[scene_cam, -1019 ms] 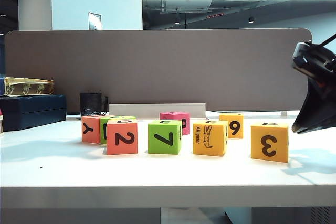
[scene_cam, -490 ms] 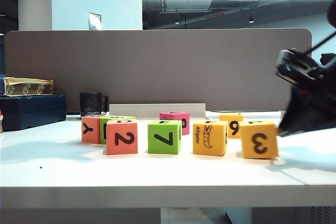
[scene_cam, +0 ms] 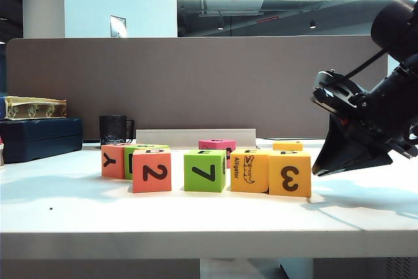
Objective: Select the appropriate blocks from the scattered letter blocks on the table and arrange them in a row to spell out "DEEP".
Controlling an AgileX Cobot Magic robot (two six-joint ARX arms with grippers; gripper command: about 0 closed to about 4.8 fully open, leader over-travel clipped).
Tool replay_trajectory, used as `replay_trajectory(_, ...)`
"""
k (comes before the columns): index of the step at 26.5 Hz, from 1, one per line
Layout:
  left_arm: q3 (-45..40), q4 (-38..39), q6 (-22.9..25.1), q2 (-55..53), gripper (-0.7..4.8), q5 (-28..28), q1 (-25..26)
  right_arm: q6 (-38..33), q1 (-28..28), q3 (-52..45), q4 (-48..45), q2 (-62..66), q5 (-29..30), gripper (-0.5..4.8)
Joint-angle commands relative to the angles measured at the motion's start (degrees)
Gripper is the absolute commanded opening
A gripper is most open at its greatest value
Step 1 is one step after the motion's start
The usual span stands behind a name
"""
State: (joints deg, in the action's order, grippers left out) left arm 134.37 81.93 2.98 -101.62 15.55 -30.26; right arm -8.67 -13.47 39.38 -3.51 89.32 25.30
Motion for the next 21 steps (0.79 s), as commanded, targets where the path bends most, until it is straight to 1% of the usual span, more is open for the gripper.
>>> replay_trajectory(1, 0.17, 0.28, 0.07, 0.37, 0.47, 0.28, -0.07, 0.11, -0.07, 0.20, -3.58, -0.22, 0.33, 0.23)
replay_trajectory(10, 0.17, 0.28, 0.07, 0.35, 0.48, 0.33, -0.07, 0.09, -0.55, 0.20, -5.49, 0.07, 0.39, 0.23)
replay_trajectory(17, 0.17, 0.28, 0.07, 0.35, 0.48, 0.33, -0.07, 0.09, -1.60, 0.20, -6.73, 0.09, 1.77, 0.23)
replay_trajectory(20, 0.17, 0.28, 0.07, 0.35, 0.47, 0.28, -0.07, 0.11, -1.60, 0.20, -6.67, 0.09, 1.51, 0.23)
replay_trajectory(21, 0.17, 0.28, 0.09, 0.35, 0.47, -0.07, -0.07, 0.13, -1.60, 0.20, -6.97, 0.09, 0.37, 0.22)
